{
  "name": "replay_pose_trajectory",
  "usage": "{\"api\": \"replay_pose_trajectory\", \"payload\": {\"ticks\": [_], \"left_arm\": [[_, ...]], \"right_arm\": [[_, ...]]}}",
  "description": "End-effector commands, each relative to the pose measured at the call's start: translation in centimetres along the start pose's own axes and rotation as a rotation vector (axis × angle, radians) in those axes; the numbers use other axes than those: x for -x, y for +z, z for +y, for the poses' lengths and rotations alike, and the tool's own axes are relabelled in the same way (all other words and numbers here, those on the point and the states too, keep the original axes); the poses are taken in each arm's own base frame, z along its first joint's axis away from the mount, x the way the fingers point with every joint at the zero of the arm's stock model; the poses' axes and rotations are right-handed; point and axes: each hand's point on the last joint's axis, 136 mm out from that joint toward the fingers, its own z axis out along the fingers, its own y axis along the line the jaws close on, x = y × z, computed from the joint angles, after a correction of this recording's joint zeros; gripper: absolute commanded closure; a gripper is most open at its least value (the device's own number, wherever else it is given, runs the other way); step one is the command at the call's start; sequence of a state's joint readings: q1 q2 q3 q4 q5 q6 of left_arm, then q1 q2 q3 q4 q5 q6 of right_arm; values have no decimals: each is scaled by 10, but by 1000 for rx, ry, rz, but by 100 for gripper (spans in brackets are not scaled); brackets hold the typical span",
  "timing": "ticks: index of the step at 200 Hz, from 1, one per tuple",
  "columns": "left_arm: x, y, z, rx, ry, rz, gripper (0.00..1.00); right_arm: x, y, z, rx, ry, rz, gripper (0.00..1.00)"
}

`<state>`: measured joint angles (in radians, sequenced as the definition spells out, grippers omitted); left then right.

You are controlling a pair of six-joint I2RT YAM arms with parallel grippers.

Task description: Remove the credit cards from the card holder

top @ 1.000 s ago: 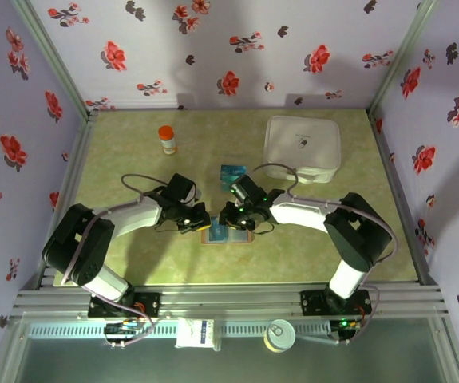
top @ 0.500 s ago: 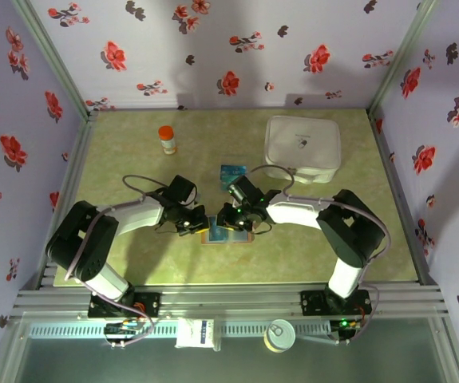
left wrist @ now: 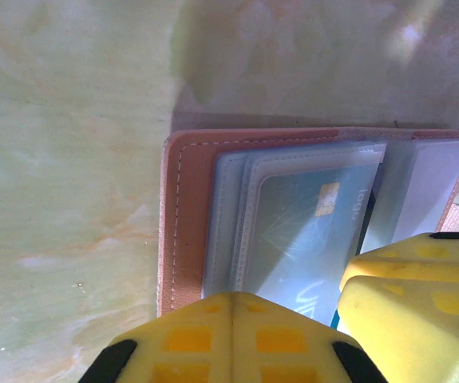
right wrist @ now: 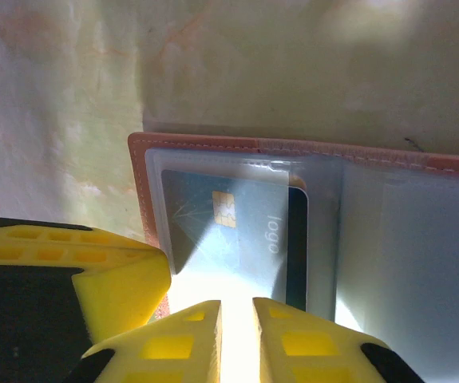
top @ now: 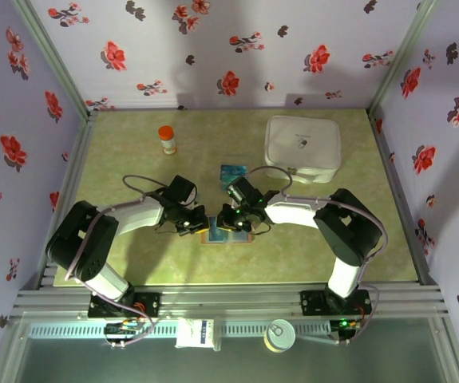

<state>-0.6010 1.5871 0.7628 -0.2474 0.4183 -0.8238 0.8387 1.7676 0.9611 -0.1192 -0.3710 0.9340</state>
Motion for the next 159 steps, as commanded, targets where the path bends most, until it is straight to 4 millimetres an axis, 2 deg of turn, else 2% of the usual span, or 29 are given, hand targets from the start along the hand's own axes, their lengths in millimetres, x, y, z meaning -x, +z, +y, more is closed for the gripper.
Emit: {"api": "replay_pose_trajectory", "payload": {"ticks": [1,29,75,125,159], "left_arm": [[-3,4,14,39,-1,15,100],[-3,4,13,39,1,14,100],[-3,5,14,41,-1,17,100],[-2,2,11,37,1,10,100],[2,-3,4,22,7,-5,100]], "right_arm": [[0,4,6,15,8,7,83],[0,3,-2,-25,11,0,77],[0,-5,-13,-97,-8,-12,75],[4,-18,-7,-98,-27,-48,74],[4,-20,-8,-106,-31,-47,73]]}}
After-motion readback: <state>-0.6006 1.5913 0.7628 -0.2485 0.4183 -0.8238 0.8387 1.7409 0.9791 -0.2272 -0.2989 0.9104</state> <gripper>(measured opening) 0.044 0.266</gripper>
